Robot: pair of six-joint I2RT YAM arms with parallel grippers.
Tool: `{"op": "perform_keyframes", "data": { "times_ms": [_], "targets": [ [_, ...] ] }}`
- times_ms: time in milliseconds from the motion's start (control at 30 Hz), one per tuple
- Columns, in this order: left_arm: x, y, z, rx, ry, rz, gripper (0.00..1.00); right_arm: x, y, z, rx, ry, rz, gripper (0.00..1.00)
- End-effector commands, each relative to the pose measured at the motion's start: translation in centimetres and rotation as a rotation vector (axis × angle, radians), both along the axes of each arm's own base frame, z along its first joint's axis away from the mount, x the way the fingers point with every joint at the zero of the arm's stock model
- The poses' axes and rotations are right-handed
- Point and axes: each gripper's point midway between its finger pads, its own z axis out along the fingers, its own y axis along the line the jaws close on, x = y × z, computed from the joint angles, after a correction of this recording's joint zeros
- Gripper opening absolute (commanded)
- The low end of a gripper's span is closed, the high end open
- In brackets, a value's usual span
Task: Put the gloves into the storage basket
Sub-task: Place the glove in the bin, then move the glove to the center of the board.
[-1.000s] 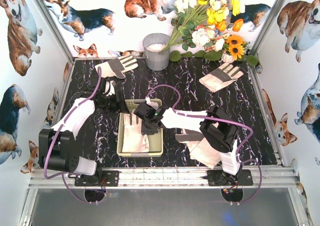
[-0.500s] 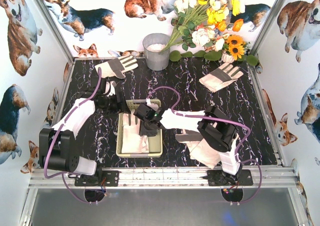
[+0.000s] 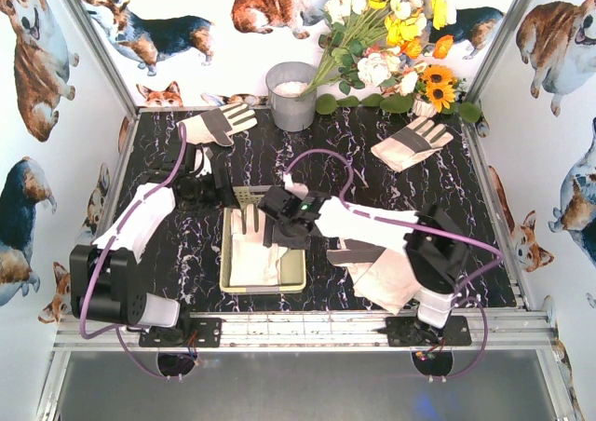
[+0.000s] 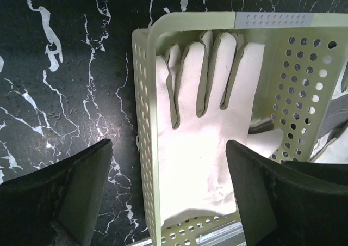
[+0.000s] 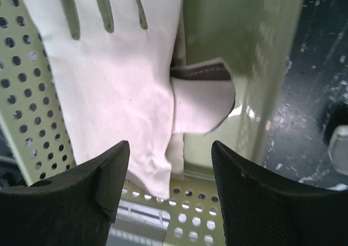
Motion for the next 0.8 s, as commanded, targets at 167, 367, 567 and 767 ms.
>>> {"op": "perform_keyframes", "data": {
  "times_ms": [167,367,567,767],
  "targets": [
    [1.1,0.8,4.0,0.018,-0.136,0.033,0.8,1.0,-2.9,8.3,0.035,-0.175,0.018,0.63],
    [3.2,1.5,7.3,0.023,-0.24,0.085,0.81,4.0,-6.5,12.0,0.051,-0.307,-0.037,0.63],
    [8.2,2.9,10.5,0.057,-0.326,0.119,0.81,7.2,-10.9,16.4,0.044,-0.426,-0.082,0.63],
    [15.4,4.3,11.6,0.051,-0.362,0.214,0.77,9.9,-14.2,20.0,0.047,-0.518,-0.115,0.63]
  ]
}}
